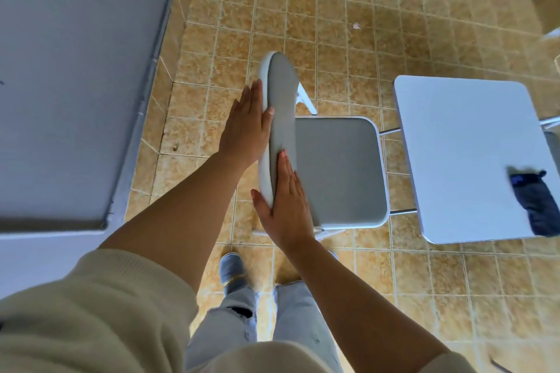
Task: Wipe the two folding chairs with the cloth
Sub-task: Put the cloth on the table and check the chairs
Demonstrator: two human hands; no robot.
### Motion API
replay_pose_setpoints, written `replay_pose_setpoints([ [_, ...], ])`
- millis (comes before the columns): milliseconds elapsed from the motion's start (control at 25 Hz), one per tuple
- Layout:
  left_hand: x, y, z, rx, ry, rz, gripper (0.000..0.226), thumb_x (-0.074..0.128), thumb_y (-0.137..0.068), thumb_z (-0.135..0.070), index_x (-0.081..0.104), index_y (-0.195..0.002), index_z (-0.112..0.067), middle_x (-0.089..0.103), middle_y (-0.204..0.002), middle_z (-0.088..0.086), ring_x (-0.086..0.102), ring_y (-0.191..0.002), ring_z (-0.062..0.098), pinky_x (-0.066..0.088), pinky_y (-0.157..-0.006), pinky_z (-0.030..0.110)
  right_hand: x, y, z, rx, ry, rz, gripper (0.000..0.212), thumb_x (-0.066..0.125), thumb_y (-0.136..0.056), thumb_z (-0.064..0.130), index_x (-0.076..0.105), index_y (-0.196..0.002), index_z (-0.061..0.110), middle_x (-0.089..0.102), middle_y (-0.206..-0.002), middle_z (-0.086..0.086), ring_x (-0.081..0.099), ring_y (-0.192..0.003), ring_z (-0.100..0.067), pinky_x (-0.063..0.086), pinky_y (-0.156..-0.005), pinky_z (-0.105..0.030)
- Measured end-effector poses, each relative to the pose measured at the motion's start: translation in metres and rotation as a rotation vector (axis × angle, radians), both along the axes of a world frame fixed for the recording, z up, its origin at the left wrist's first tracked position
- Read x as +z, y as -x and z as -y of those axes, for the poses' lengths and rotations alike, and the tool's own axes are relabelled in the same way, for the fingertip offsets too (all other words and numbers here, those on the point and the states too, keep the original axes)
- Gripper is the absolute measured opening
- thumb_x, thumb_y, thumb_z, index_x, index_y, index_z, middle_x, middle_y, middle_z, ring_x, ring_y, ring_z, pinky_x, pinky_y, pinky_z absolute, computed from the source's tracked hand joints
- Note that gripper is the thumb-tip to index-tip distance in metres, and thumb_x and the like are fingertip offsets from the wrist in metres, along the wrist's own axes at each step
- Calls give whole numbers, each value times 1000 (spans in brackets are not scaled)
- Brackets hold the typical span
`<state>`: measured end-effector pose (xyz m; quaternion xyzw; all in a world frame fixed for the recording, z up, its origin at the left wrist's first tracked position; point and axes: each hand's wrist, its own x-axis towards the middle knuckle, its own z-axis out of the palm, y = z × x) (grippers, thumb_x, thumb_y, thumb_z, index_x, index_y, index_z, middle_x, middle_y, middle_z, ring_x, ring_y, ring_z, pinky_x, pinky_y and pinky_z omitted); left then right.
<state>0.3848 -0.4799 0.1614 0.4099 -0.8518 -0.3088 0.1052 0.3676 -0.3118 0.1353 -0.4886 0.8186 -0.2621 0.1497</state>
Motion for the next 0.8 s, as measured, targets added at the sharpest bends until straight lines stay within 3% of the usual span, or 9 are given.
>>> replay_pose_setpoints([
  [440,6,25,-4,36,-3,17,56,21,-104,-31,0,-153,-14,2,-161,5,0,-148,18,2,-120,29,2,29,-2,111,-23,-2,79,45,-95,45,6,-152,8,8,-161,-6,8,-148,-15,14,-121,-36],
  [800,8,119,-34,10,-16,3,56,23,-104,-29,2,-153,-12,3,-161,7,2,-148,21,4,-119,32,5,114,-31,37,-23,3,78,43,-94,45,6,-152,9,8,-161,-5,8,-148,-14,15,-121,-39],
])
